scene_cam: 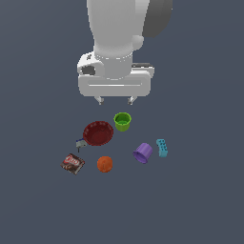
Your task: Pick up a designated object from a clutter of objects.
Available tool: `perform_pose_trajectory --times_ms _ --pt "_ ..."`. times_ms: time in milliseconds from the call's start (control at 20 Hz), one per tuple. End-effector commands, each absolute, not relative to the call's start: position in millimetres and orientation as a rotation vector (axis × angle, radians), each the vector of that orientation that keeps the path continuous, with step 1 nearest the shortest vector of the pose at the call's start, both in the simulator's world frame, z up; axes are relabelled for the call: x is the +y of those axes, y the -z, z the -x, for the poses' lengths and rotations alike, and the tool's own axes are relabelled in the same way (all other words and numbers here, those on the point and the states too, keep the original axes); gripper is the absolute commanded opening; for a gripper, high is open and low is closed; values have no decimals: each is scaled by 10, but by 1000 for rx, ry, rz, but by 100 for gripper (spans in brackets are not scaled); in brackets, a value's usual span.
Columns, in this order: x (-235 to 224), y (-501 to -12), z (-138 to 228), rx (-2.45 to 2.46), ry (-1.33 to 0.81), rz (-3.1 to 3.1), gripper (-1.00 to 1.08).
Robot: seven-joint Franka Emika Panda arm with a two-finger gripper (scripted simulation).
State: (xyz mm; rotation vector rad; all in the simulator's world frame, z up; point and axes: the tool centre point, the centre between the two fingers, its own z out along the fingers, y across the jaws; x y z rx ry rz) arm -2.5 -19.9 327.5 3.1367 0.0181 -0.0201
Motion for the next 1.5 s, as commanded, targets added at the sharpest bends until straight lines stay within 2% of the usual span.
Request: perform_pose_trajectory --times_ms 0,800,1450 --pt "-199 -3275 25 18 20 -3137 28" --pt "-263 -3162 65 -14 54 -3115 28" --pt "57 -2388 349 -118 233 -2992 28"
